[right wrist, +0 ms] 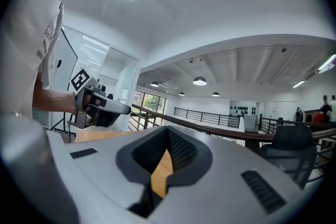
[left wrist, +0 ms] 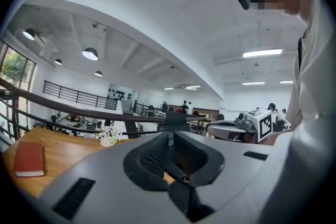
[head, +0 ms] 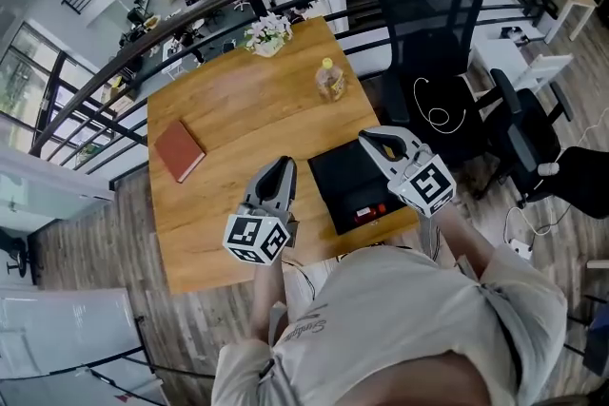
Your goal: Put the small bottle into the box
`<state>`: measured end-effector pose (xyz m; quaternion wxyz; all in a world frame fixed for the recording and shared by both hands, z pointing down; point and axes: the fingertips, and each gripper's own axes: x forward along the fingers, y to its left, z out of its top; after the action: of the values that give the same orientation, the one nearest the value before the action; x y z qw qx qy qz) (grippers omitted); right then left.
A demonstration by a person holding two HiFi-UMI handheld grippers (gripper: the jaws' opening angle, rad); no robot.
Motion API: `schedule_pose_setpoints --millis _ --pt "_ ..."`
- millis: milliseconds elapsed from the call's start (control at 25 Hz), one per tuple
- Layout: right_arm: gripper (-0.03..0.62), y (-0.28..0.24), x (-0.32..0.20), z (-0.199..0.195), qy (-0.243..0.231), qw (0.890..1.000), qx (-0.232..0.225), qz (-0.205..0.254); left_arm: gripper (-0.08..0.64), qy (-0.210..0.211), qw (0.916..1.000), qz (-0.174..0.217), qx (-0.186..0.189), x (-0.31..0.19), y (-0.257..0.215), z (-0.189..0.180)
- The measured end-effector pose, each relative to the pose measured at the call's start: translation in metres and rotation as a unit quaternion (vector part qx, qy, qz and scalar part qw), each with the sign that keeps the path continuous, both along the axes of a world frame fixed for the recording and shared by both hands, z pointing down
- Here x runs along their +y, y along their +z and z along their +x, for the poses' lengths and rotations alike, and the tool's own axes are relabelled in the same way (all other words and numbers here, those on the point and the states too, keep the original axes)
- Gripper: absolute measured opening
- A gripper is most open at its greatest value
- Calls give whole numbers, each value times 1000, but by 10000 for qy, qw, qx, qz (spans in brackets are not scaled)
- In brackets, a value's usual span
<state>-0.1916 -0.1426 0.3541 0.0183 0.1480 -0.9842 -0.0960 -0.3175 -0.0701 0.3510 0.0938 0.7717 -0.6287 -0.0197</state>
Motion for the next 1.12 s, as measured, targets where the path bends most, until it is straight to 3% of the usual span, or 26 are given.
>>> schedule_pose_setpoints --millis 480,640,720,1120 --pt "-6 -33 -9 -8 86 9997 -236 60 40 -497 9975 498 25 3 -39 -27" --pt "-6 -37 -6 -7 111 9994 -331 -10 40 -1059 9899 499 -801 12 -40 -34" --pt "-6 -36 -7 -6 119 9993 -337 -57 40 -1112 9879 460 -974 12 -39 -32" --pt "-6 -32 -5 -7 106 9989 -370 -252 40 -1066 9918 301 -632 16 -27 -31"
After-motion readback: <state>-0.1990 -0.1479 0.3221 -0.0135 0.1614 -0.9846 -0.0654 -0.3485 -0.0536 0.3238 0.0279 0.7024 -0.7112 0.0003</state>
